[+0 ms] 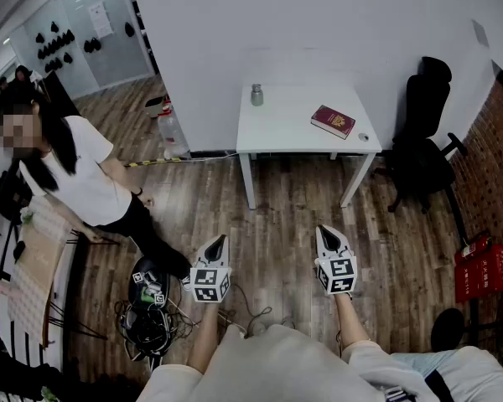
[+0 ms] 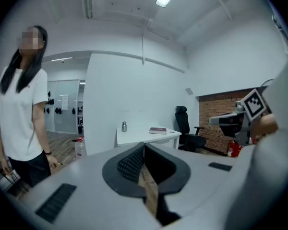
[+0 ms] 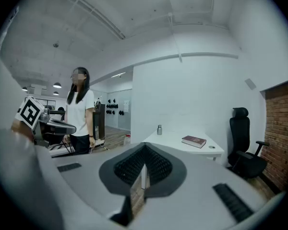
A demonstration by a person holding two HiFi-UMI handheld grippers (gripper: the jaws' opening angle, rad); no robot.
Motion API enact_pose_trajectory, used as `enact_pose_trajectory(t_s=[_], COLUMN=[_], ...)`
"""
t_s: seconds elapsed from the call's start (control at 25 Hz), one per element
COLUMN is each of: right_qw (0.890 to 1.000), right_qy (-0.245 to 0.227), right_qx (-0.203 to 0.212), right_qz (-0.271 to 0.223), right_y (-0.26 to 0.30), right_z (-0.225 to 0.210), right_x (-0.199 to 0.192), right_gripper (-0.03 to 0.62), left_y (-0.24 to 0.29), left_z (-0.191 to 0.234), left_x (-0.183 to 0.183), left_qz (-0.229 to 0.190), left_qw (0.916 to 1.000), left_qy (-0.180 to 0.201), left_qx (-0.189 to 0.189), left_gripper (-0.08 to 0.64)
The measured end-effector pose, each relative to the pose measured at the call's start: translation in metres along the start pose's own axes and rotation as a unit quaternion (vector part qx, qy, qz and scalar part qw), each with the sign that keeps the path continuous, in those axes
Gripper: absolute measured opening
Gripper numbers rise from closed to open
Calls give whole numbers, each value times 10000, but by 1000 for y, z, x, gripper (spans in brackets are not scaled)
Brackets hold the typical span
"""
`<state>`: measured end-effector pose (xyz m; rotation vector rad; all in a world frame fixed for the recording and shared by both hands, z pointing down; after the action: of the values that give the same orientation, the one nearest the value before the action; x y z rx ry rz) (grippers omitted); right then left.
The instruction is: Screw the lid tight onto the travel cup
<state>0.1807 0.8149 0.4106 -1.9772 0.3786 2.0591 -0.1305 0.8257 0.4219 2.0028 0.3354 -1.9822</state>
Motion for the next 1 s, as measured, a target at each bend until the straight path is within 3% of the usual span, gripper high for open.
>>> enact_pose_trajectory(t_s=[0.56, 1.0], right_qw=[9999, 9995], right_qy=[48, 47], right_qx=[112, 316], right_qz=[25, -29], right_y=[2, 2], right_z=[-11, -33], right_x=[-9, -16], right_gripper=[0, 0], left_y=[10, 20], left_z=[-6, -35], left_x=[-3, -6], left_qz=[28, 13], left_qw=[9999, 9997], left_qy=[0, 19], left_qx=[120, 258], left_gripper=[9, 9])
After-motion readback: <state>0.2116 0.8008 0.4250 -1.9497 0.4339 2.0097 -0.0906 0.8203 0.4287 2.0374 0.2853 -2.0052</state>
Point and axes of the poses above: the fingertips, and each gripper's own axes: y forward along the fingers, z to its left, x out of its top, the point moved 6 cm from there along -y, backward along the fingers, and after that the axes turned 12 degrees about -z, right-handed, at the moved point
